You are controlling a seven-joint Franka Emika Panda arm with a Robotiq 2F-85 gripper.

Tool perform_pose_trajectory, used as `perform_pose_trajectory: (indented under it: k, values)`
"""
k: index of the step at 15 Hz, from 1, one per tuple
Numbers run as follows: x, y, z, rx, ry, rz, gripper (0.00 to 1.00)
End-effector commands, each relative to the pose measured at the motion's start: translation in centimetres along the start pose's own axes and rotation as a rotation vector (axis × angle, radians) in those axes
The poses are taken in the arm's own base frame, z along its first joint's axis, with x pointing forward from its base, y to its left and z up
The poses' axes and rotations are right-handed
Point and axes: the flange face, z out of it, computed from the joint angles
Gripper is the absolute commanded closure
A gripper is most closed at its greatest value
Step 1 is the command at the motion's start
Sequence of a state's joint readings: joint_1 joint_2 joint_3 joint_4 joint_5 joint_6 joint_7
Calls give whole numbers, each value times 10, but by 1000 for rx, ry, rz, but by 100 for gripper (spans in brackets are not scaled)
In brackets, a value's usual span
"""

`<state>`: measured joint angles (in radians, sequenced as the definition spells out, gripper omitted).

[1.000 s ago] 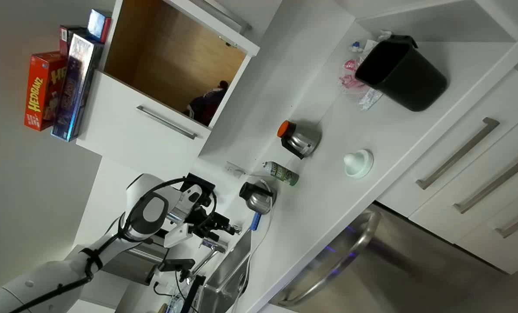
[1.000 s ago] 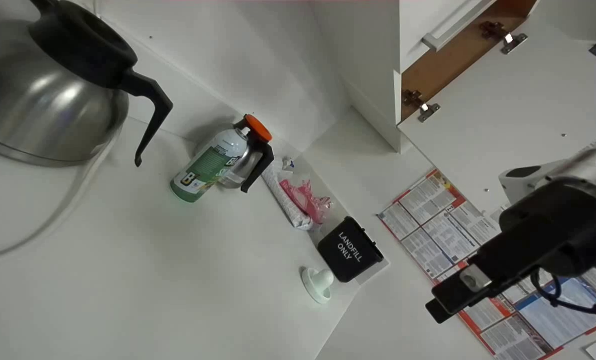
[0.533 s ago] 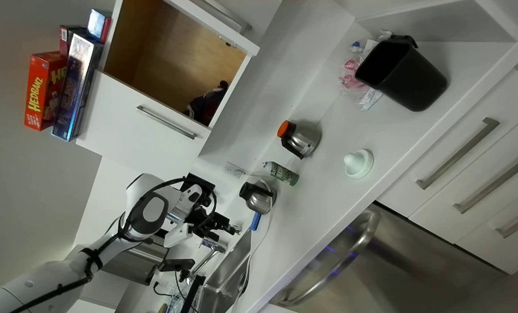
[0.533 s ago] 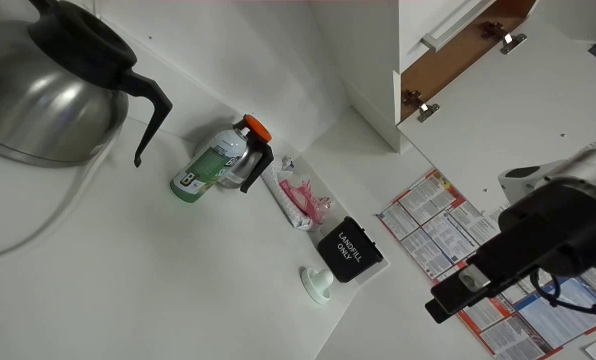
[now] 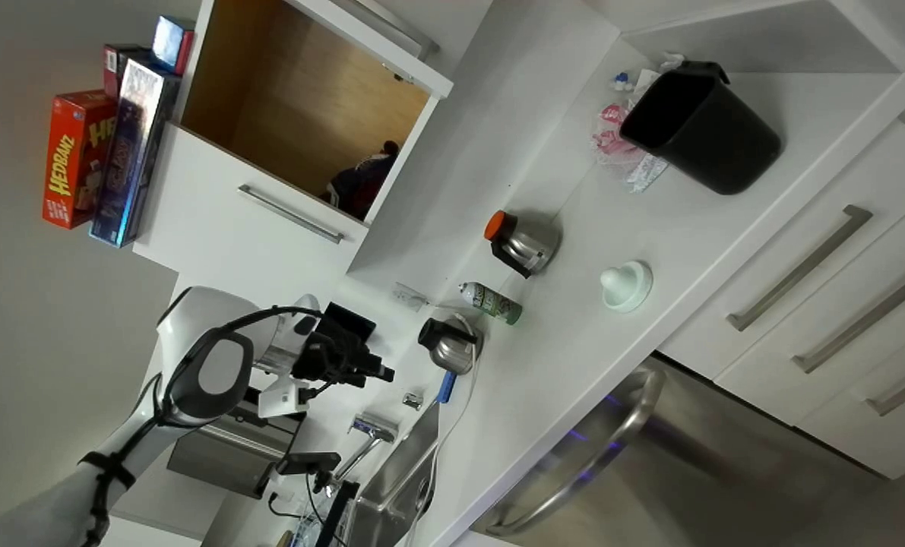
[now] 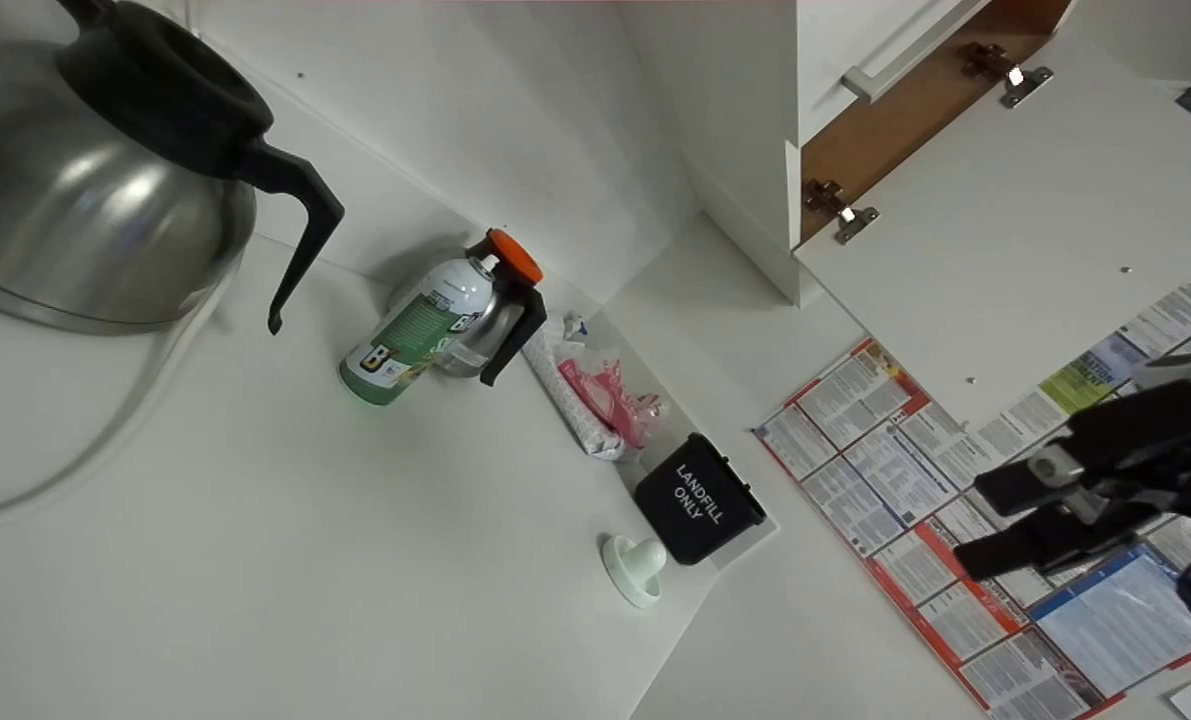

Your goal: Close the upper cabinet door

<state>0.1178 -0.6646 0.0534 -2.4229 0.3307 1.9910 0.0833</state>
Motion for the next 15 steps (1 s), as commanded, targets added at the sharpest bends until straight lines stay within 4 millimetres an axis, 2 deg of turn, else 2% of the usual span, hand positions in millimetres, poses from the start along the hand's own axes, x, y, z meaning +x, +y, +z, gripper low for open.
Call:
perform_pose_trajectory:
  k: [1,5,8,9,10,12,15]
  values:
    - [-30,31,-54,17,160,106,0]
    - [-46,68,-120,8,343,200,0]
    - [-49,102,-157,-36,474,272,0]
    - [-47,110,-163,-49,513,309,0]
    - [-51,99,-153,-21,454,244,0]
    - [-51,111,-161,-35,493,278,0]
    - [-50,111,-161,-37,496,281,0]
